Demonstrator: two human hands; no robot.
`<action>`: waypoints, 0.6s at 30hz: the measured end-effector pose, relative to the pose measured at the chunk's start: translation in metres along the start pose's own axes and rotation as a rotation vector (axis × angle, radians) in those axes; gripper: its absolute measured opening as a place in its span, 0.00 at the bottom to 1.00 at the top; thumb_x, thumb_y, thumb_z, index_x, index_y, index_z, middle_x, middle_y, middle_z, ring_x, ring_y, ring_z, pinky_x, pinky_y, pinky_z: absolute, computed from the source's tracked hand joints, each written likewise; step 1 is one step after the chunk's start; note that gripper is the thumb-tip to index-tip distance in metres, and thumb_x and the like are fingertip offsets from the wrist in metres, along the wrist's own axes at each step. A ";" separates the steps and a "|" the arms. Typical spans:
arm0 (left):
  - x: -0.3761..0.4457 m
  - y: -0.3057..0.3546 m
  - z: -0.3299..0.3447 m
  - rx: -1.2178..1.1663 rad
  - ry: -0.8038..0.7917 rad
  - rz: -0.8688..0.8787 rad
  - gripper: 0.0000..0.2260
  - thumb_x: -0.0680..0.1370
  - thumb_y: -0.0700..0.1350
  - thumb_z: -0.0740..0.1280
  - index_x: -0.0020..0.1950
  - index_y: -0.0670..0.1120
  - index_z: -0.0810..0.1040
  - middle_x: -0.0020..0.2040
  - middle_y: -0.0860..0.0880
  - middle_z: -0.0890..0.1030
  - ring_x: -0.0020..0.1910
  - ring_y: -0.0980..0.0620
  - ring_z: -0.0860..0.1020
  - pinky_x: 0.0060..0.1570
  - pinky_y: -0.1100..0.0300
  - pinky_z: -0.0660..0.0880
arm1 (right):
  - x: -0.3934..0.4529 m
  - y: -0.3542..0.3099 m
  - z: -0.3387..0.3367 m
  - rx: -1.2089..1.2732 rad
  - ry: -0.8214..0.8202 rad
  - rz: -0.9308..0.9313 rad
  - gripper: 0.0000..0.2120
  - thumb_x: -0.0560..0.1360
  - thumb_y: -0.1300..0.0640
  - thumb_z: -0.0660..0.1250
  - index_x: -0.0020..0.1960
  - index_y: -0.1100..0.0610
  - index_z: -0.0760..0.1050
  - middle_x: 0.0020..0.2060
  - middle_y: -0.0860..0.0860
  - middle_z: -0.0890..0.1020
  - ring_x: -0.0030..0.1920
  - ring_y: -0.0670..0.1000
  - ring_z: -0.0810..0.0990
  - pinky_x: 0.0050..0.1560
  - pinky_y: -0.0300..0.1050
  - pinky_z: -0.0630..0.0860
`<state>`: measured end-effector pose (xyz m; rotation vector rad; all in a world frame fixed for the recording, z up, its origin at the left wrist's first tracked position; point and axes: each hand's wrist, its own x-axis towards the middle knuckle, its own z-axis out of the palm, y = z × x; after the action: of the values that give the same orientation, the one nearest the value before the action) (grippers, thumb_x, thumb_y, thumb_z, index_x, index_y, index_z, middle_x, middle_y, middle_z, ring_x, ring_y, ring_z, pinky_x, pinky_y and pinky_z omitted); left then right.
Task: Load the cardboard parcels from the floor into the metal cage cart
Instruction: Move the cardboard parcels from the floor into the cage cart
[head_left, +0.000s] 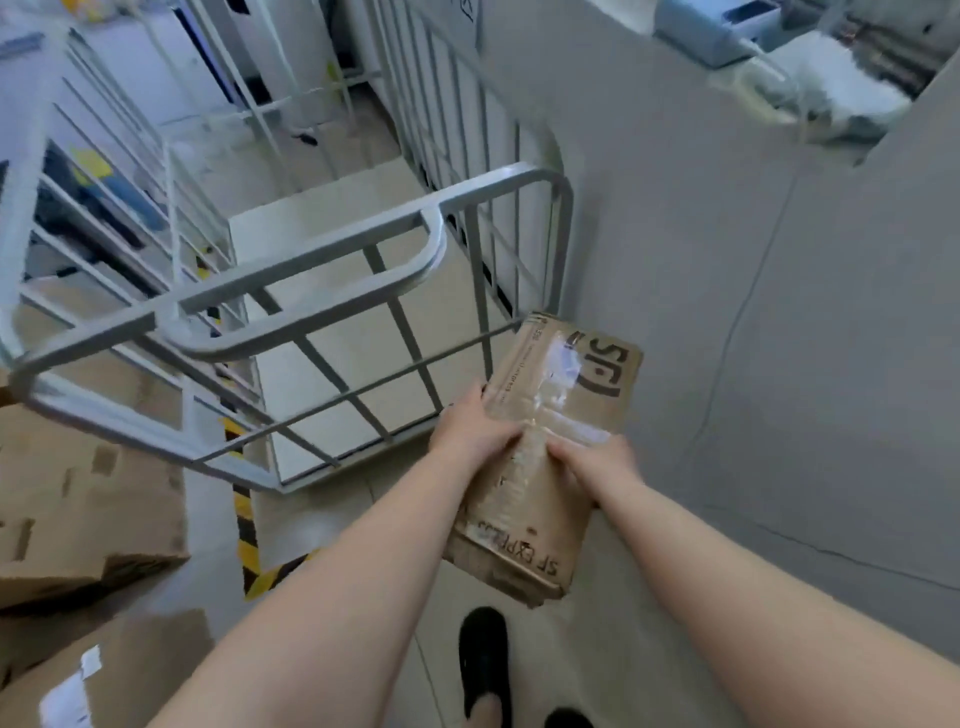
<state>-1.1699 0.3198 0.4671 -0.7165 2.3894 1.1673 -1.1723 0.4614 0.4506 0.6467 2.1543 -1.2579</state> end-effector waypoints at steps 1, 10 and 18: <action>0.026 0.001 0.005 0.014 -0.018 0.018 0.28 0.73 0.52 0.70 0.71 0.51 0.66 0.67 0.48 0.75 0.66 0.45 0.73 0.63 0.55 0.69 | 0.020 0.000 0.007 0.036 0.045 0.024 0.29 0.66 0.48 0.75 0.64 0.58 0.73 0.60 0.56 0.78 0.59 0.58 0.78 0.59 0.51 0.75; 0.234 -0.035 0.075 0.134 -0.021 0.107 0.21 0.75 0.45 0.63 0.68 0.54 0.67 0.63 0.48 0.77 0.62 0.43 0.74 0.60 0.53 0.72 | 0.196 0.032 0.101 0.349 0.219 0.131 0.27 0.72 0.55 0.72 0.64 0.61 0.63 0.62 0.57 0.75 0.61 0.58 0.75 0.52 0.43 0.70; 0.346 -0.109 0.130 0.442 -0.041 0.148 0.29 0.77 0.38 0.57 0.77 0.48 0.57 0.78 0.46 0.56 0.77 0.43 0.55 0.75 0.51 0.56 | 0.335 0.074 0.187 0.286 0.119 0.217 0.28 0.75 0.57 0.68 0.69 0.64 0.61 0.65 0.60 0.74 0.63 0.59 0.74 0.62 0.49 0.72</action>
<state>-1.3655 0.2727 0.1383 -0.3716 2.5695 0.6536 -1.3272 0.3702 0.1036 1.0679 1.9468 -1.4496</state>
